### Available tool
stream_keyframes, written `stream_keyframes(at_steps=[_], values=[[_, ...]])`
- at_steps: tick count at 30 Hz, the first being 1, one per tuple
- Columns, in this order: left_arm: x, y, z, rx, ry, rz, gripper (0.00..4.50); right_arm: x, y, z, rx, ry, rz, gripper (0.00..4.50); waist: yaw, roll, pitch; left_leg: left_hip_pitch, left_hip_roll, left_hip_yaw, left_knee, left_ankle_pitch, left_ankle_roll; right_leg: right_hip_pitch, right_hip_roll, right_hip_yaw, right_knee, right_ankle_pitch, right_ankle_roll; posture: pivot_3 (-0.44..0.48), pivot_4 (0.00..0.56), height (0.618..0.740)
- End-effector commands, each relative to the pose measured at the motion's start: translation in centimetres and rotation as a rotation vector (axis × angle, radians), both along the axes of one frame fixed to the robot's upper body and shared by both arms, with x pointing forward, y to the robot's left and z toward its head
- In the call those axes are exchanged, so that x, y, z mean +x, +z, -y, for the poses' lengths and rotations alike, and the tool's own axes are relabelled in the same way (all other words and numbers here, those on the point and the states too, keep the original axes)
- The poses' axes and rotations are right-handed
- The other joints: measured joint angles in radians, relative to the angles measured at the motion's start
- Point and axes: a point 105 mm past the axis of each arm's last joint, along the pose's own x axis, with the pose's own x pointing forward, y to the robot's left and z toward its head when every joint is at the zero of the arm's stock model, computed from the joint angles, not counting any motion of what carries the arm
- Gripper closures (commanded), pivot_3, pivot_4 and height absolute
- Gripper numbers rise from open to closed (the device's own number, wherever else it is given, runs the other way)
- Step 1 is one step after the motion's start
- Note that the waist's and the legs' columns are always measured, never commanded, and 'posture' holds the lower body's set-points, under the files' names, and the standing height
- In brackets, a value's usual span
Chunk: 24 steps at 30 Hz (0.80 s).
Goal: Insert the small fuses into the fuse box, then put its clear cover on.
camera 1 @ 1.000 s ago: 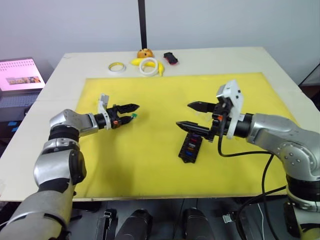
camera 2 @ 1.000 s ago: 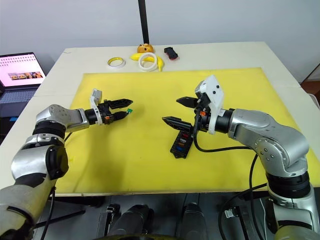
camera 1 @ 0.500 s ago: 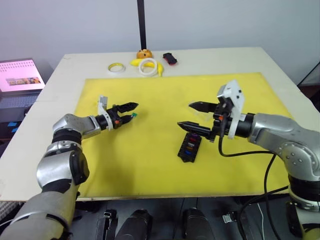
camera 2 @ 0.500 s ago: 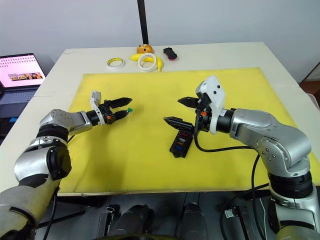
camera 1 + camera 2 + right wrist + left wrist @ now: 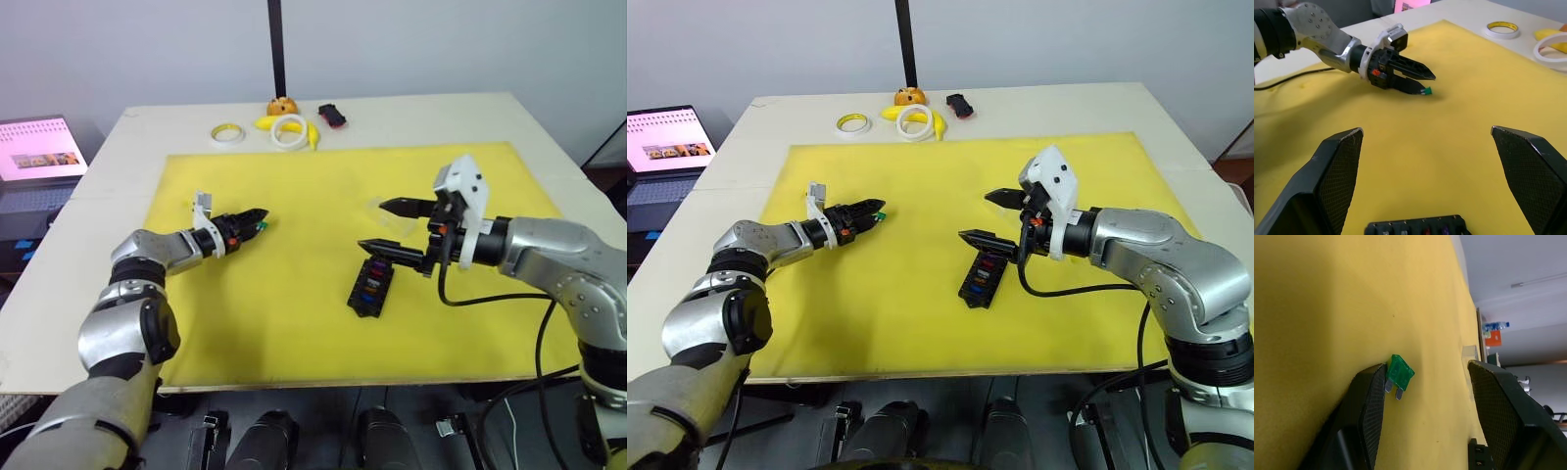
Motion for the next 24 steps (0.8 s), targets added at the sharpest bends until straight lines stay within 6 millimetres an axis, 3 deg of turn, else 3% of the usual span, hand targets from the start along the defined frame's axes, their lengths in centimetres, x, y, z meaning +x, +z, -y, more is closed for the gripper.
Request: stream_keyframes(at_steps=[1, 4, 10, 15, 18, 24], values=[[-0.1, -1.3, -0.5, 0.067, 0.019, -0.032, 2.98, -0.2, 0.9, -0.2, -0.007, 0.024, 0.051, 0.00, -0.001, 0.000, 0.000, 0.000, 0.000, 0.000, 0.000, 0.000, 0.000, 0.000, 0.000, 0.000, 0.000, 0.000, 0.000, 0.000, 0.150, 0.740], [-0.1, -1.4, -0.9, 0.058, 0.041, -0.045, 4.46, -0.2, 0.8, -0.1, -0.011, 0.021, 0.053, 0.00, -0.003, 0.000, 0.000, 0.000, 0.000, 0.000, 0.000, 0.000, 0.000, 0.000, 0.000, 0.000, 0.000, 0.000, 0.000, 0.000, 0.150, 0.740], [-0.3, 0.3, -1.6, 0.058, 0.005, -0.006, 4.46, -0.4, 0.6, 0.1, -0.021, 0.027, 0.057, 0.00, -0.009, 0.000, 0.000, 0.000, 0.001, 0.001, 0.000, 0.000, 0.000, -0.001, 0.001, 0.000, 0.000, 0.000, 0.000, 0.000, 0.150, 0.740], [-0.7, 5.3, -1.4, -0.015, -0.083, 0.106, 4.46, -0.7, 0.7, 0.3, 0.034, 0.017, 0.038, 0.00, -0.020, 0.000, 0.000, -0.002, 0.002, 0.001, -0.002, 0.000, 0.000, -0.003, 0.001, 0.001, 0.000, 0.000, 0.000, 0.000, 0.150, 0.740], [-1.9, 9.1, -0.1, -0.072, -0.193, 0.208, 4.46, -1.1, 0.9, 0.0, 0.127, 0.018, -0.009, 0.00, -0.024, -0.001, 0.000, -0.005, 0.002, 0.000, -0.001, 0.000, 0.000, -0.005, 0.001, 0.000, 0.001, 0.000, 0.000, 0.000, 0.150, 0.740], [-4.9, 14.0, 3.4, -0.136, -0.391, 0.389, 4.46, -0.7, 2.5, -1.5, 0.386, -0.004, -0.102, 0.00, -0.026, -0.001, 0.000, -0.008, 0.002, 0.000, -0.001, 0.000, 0.000, -0.007, 0.001, 0.000, 0.000, 0.000, 0.000, 0.000, 0.150, 0.740]])
